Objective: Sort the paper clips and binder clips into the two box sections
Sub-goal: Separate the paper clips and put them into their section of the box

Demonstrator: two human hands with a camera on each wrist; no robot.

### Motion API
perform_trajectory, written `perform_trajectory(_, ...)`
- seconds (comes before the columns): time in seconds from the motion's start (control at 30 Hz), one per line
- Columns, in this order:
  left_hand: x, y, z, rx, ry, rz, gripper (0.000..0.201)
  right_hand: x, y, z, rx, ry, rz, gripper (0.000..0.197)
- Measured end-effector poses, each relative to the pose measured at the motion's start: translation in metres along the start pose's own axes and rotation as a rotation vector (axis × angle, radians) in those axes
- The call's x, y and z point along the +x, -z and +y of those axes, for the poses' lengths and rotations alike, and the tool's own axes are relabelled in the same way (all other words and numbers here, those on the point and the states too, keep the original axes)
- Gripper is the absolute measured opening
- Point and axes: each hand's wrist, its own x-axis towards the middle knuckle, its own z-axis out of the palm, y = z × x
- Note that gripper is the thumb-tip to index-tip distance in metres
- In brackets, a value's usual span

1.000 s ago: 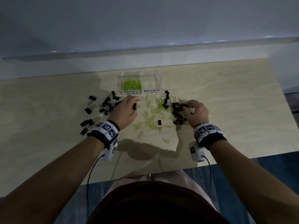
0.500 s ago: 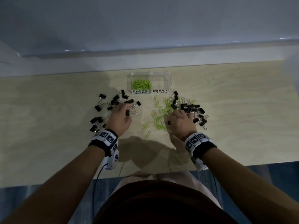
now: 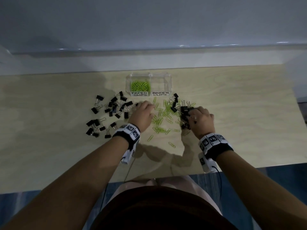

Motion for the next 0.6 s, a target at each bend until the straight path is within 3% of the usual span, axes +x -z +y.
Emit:
perform_trajectory(0.17,0.017,-0.005,-0.001,0.215,-0.045,-0.07,0.05,0.03,-0.013,-0.049,0.048,0.313,-0.123,0.026)
perform_trajectory(0.27,-0.003,-0.015,0.005,0.2,-0.106,-0.068,0.052,0.041,-0.025,-0.076,-0.064,0.371,-0.296,0.037)
perform_trajectory(0.37,-0.031,-0.013,0.001,0.069,-0.134,0.012,0.043,0.034,-0.028,-0.085,-0.119,0.384,-0.347,0.034)
perform_trajectory(0.5,-0.061,0.005,-0.032,-0.099,0.251,0.255,0.02,0.019,-0.029,-0.093,-0.177,0.452,-0.285,0.023)
perform_trajectory(0.6,-0.071,0.012,-0.051,-0.12,0.449,0.337,0.015,0.019,-0.034,-0.115,-0.172,0.488,-0.355,0.033)
